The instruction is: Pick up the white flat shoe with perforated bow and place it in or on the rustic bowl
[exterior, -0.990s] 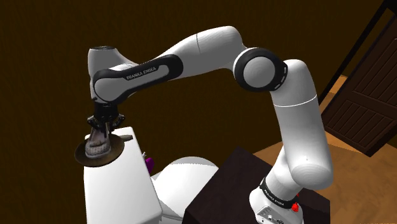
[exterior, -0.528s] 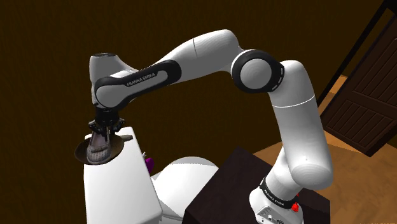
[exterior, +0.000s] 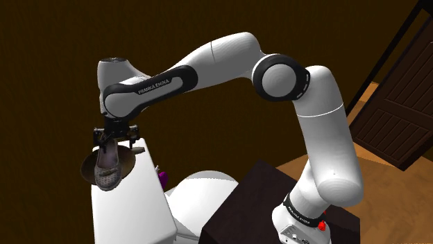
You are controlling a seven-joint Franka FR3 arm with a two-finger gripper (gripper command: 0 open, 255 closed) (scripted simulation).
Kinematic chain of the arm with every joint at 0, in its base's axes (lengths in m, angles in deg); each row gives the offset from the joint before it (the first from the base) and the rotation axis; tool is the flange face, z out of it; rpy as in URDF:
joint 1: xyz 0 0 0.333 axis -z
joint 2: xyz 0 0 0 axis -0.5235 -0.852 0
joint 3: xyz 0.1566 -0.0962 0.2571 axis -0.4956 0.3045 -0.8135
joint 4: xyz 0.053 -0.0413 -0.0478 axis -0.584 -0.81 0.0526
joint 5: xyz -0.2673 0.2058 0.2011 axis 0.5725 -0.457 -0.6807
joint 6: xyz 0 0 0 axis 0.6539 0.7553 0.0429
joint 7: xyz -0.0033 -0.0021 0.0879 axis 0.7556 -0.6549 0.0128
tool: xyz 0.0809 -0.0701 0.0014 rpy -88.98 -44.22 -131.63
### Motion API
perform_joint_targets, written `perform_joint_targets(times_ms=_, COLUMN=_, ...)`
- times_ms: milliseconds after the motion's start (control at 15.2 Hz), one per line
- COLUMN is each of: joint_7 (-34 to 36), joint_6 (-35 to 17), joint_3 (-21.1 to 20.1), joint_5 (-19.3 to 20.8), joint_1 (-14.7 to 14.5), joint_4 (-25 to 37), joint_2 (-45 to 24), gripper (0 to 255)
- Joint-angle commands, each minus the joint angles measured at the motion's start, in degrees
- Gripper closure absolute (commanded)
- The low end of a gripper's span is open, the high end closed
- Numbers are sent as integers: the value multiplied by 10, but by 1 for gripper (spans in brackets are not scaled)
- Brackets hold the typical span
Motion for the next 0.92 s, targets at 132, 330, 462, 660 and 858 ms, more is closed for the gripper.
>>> perform_joint_targets(times_ms=132, joint_7=-2, joint_6=13, joint_3=-2, joint_5=-3, joint_1=2, joint_4=3, joint_2=10, gripper=0)
perform_joint_targets(times_ms=330, joint_7=-5, joint_6=52, joint_3=-6, joint_5=-9, joint_1=7, joint_4=17, joint_2=36, gripper=0)
perform_joint_targets(times_ms=462, joint_7=-6, joint_6=52, joint_3=-6, joint_5=-10, joint_1=7, joint_4=17, joint_2=36, gripper=0)
perform_joint_targets(times_ms=660, joint_7=-5, joint_6=52, joint_3=-6, joint_5=-9, joint_1=7, joint_4=17, joint_2=36, gripper=0)
perform_joint_targets(times_ms=858, joint_7=-5, joint_6=52, joint_3=-6, joint_5=-9, joint_1=7, joint_4=17, joint_2=36, gripper=0)
